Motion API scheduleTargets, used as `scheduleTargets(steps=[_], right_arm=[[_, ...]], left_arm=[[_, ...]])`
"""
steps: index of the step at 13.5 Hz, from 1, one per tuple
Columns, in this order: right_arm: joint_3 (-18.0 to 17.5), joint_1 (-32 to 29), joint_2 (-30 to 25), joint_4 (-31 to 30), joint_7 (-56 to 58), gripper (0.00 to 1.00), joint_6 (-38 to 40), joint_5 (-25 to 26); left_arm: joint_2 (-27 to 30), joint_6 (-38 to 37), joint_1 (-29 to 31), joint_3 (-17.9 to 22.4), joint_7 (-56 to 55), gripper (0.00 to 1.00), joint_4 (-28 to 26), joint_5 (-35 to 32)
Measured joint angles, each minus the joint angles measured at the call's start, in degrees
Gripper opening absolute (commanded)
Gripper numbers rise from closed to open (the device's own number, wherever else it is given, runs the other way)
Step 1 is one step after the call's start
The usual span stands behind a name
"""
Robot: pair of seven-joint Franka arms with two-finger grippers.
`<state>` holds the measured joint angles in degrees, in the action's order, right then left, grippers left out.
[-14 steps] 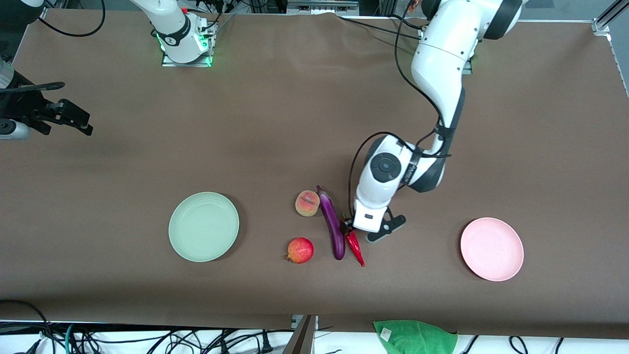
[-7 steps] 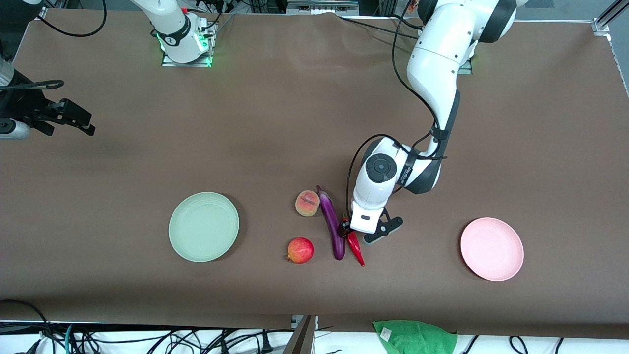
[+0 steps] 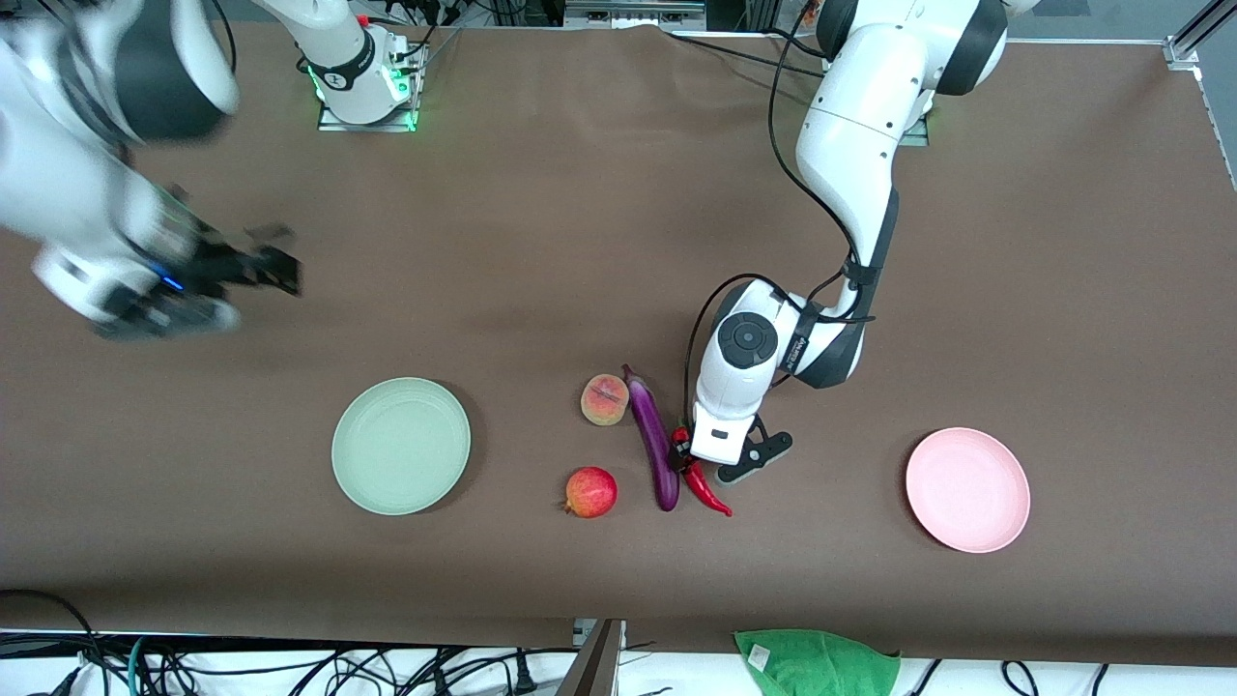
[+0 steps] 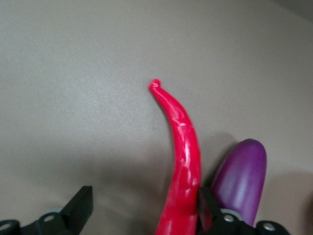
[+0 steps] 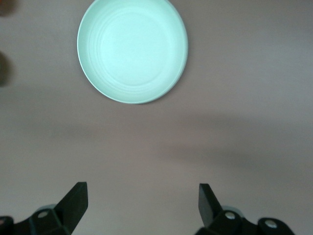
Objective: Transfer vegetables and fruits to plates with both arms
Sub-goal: 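Lift the chili with the left gripper while the right gripper reaches the peach, then carry the chili toward the pink plate while the right gripper grasps the peach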
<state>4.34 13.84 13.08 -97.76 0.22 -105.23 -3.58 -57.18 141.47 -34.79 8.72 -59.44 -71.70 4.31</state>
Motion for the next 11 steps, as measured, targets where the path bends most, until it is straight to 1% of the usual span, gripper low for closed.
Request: scheduleTargets(steps=[1, 2, 4, 5, 6, 7, 9, 11], right_arm=[[-1.02, 0.92, 3.58, 0.13, -0.04, 1.00, -5.05, -1.76], [-1.88, 2.60, 6.76, 0.27, -2.10, 1.00, -10.31, -2.96], [-2.83, 6.83, 12.65, 0.72, -12.86, 1.00, -20.57, -3.37], [-3.05, 8.86, 15.86, 1.92, -18.39, 1.00, -24.89, -3.37], [-3.15, 11.06, 19.67, 4.33, -23.96, 1.00, -28.33, -3.37], [-3.17, 13.14, 23.58, 7.65, -29.43, 1.00, -30.81, -3.37], [-3.18, 16.28, 30.19, 14.91, -37.97, 1.00, -33.13, -3.37], [-3.20, 18.76, 34.40, 20.46, -43.81, 1.00, -33.30, -3.37]], left_arm=[[-0.07, 0.00, -0.07, 0.00, 0.01, 0.54, 0.04, -0.01], [-0.13, 0.00, -0.14, 0.00, 0.02, 0.54, 0.07, -0.02], [-0.29, 0.18, -0.23, 0.00, 0.03, 0.53, 0.09, -0.05], [-0.44, 0.32, -0.24, 0.01, 0.03, 0.45, 0.10, -0.05], [-0.67, 0.37, -0.27, 0.02, 0.03, 0.31, 0.11, -0.05], [-0.77, 0.46, -0.36, 0.09, 0.03, 0.20, 0.14, -0.22], [-0.77, 0.47, -0.39, 0.15, 0.03, 0.11, 0.25, -1.68], [-0.80, 0.47, -0.41, 0.16, 0.04, 0.11, 0.39, -2.55]])
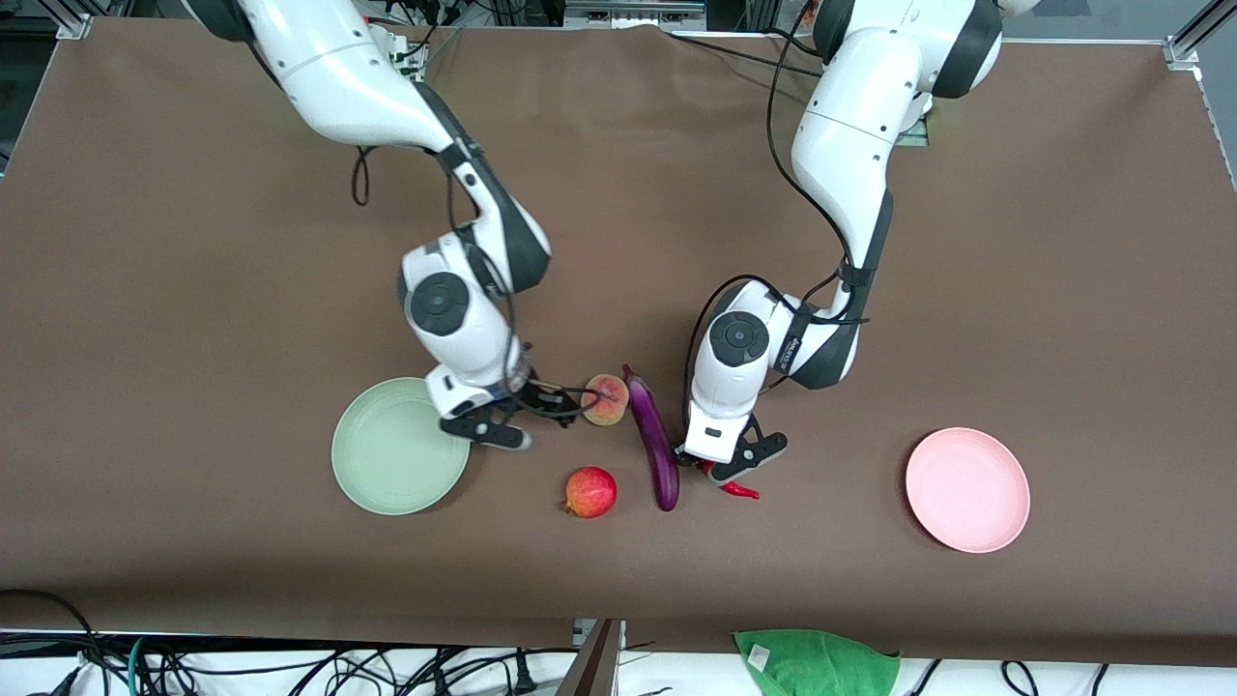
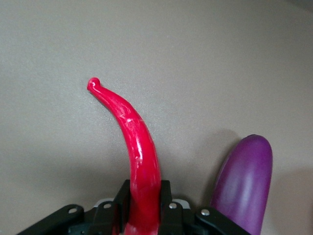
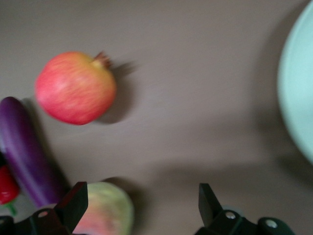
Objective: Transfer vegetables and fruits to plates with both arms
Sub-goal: 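Carry the chili toward the pink plate while the right gripper grasps the peach, then lower the chili onto the pink plate while the right gripper places the peach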
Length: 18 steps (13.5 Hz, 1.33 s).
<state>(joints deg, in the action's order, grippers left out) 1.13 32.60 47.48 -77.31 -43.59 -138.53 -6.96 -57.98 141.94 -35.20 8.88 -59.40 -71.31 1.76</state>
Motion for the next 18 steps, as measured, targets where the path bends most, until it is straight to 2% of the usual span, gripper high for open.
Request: scheduleTargets(steps=[3, 5, 8, 9, 10, 11, 12, 13, 16, 18], right_arm=[[0.15, 3.66, 2.89, 2.57, -7.45, 1.00, -2.98, 0.01], [0.25, 4.41, 3.70, 2.69, -9.35, 1.00, -3.63, 0.01], [0.26, 4.90, 4.83, 2.75, -10.10, 0.99, -4.00, 0.02], [0.27, 5.06, 5.15, 2.77, -10.16, 0.95, -4.05, 0.02], [0.27, 5.21, 5.46, 2.77, -10.19, 0.80, -4.06, 0.02], [0.27, 5.42, 5.71, 2.77, -10.20, 0.46, -4.08, 0.03], [0.29, 5.61, 5.81, 2.78, -10.20, 0.15, -4.14, 0.06], [0.39, 5.72, 5.80, 2.91, -10.20, 0.00, -4.17, 0.09], [1.81, 5.18, 5.31, 4.04, -9.08, 0.00, -2.02, 0.17], [2.67, 2.47, 3.28, 5.40, -2.88, 0.00, 5.53, 0.15]], left_arm=[[0.38, -1.02, 0.53, 0.55, 1.07, 0.11, 1.36, -0.03], [1.99, -5.65, 1.78, 0.86, 4.11, 0.12, 2.30, -0.03], [5.47, -12.30, 5.15, 0.97, 13.55, 0.17, 2.69, -0.03], [6.35, -14.04, 6.88, 1.00, 17.94, 0.17, 2.68, -0.03], [6.92, -15.68, 9.00, 0.95, 22.65, 0.19, 2.66, 0.03], [7.24, -16.88, 11.42, 0.77, 27.75, 0.24, 2.61, 0.56], [7.29, -17.44, 13.86, 0.63, 33.05, 0.24, 2.52, 1.72], [7.27, -17.64, 16.07, 0.54, 38.24, 0.24, 2.20, 2.82], [7.24, -17.78, 22.20, 0.26, 52.82, 0.24, 1.14, 3.65], [7.24, -17.80, 25.41, 0.06, 59.86, 0.24, 0.76, 4.10]])
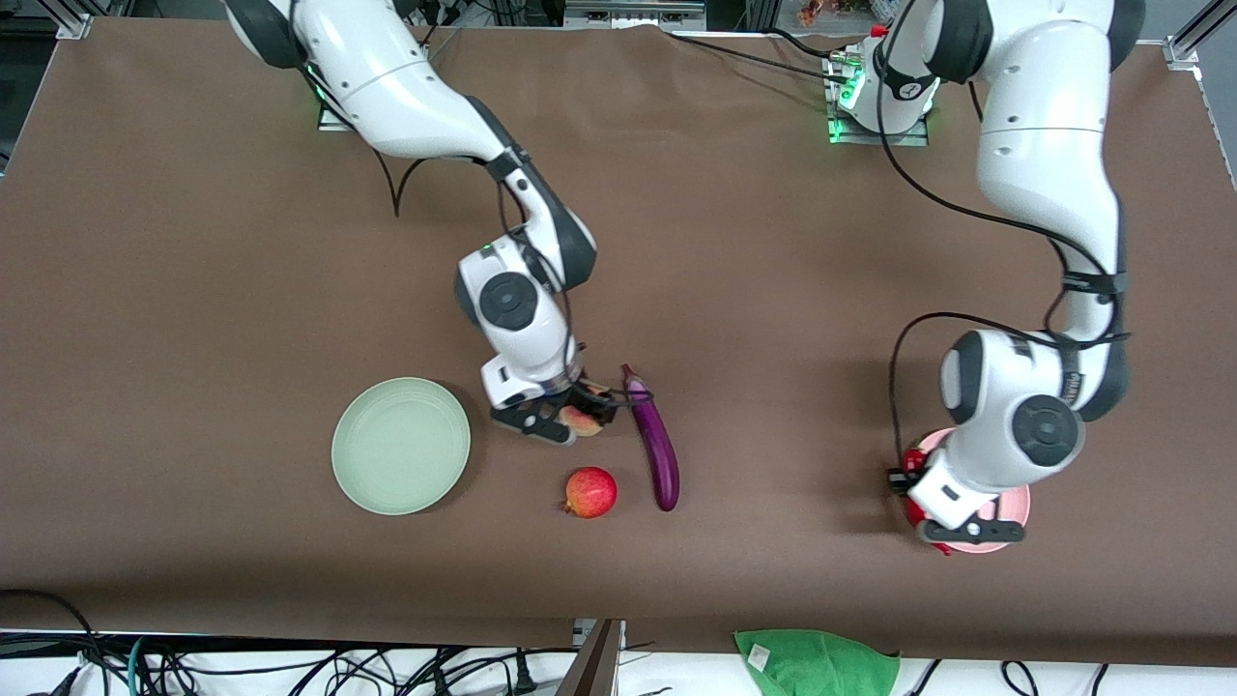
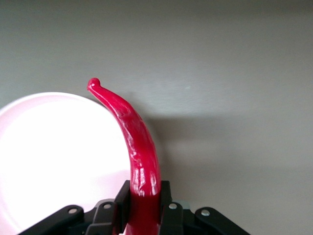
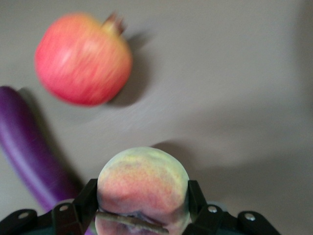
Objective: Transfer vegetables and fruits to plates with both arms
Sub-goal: 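Lower the chili onto the pink plate while the right gripper places the peach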
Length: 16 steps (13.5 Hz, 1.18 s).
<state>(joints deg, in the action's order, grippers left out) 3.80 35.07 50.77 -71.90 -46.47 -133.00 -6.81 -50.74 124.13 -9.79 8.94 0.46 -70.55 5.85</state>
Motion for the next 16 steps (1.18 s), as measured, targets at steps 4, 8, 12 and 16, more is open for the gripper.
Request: scheduleTargets(steps=[4, 8, 12, 16], right_arm=[[0.25, -11.64, -6.69, 0.45, 21.58, 0.28, 16.04, -0.07], [0.09, -21.71, -7.46, -0.50, 40.33, 1.00, 18.97, -0.12], [-0.87, -21.46, -7.44, -0.83, 39.39, 1.00, 18.93, -1.72], [-4.34, -19.08, -7.41, -0.63, 24.95, 1.00, 16.48, -2.40]], left_arm=[[0.00, 0.00, 3.03, -0.15, 8.18, 0.27, -0.33, 0.44], [-0.06, 0.00, 4.51, -0.16, 11.78, 0.67, -0.52, 0.46], [-0.08, 0.02, 4.74, -0.25, 12.14, 1.00, -0.55, 0.50], [0.10, 0.04, 3.75, -2.00, 7.49, 1.00, -0.22, 3.04]])
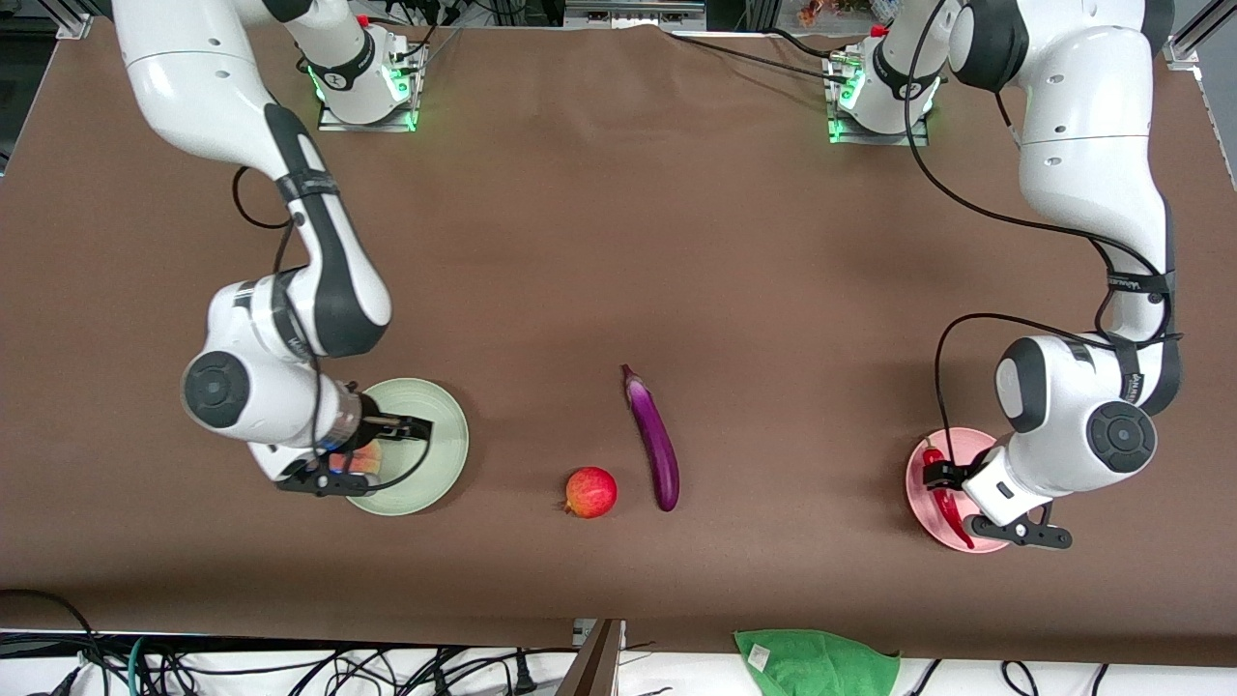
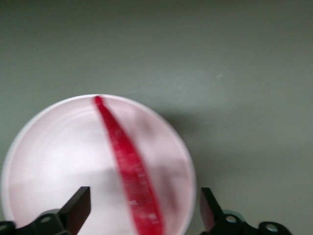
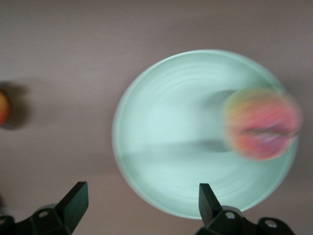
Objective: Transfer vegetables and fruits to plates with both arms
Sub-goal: 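Lower the chili onto the pink plate while the right gripper places the peach, then move the left gripper to the eggplant while the right gripper reaches the pomegranate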
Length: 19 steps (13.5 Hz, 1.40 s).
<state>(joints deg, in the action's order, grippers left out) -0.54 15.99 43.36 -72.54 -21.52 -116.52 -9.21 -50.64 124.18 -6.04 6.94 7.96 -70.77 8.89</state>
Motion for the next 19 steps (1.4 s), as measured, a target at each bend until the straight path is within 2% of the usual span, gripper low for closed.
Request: scheduleTargets(steps=[4, 7, 9, 14, 19], right_arm=[[-1.81, 6.70, 2.78, -0.02, -17.33, 1.00, -16.48, -0.07], [-2.67, 10.27, 7.45, 1.10, -24.55, 1.00, -27.62, -0.20], [-2.73, 11.24, 10.96, 3.50, -27.34, 1.00, -32.82, -0.27], [-2.73, 11.15, 16.38, 9.81, -29.54, 1.00, -39.13, -0.37], [-3.47, 11.73, 21.15, 12.35, -29.88, 1.00, -42.15, -0.40]], left_arm=[[0.04, 0.02, -6.71, -1.22, -14.98, 1.00, 0.23, 1.49], [0.02, 0.48, -12.84, -1.15, -26.79, 1.00, 0.22, 1.50], [-0.06, 1.13, -14.30, -1.12, -29.32, 1.00, 0.20, 1.50], [-0.40, 1.55, -16.77, -1.21, -30.35, 1.00, 0.02, 1.51], [-1.20, 5.86, -21.08, -1.20, -41.80, 1.00, -0.02, 1.55]])
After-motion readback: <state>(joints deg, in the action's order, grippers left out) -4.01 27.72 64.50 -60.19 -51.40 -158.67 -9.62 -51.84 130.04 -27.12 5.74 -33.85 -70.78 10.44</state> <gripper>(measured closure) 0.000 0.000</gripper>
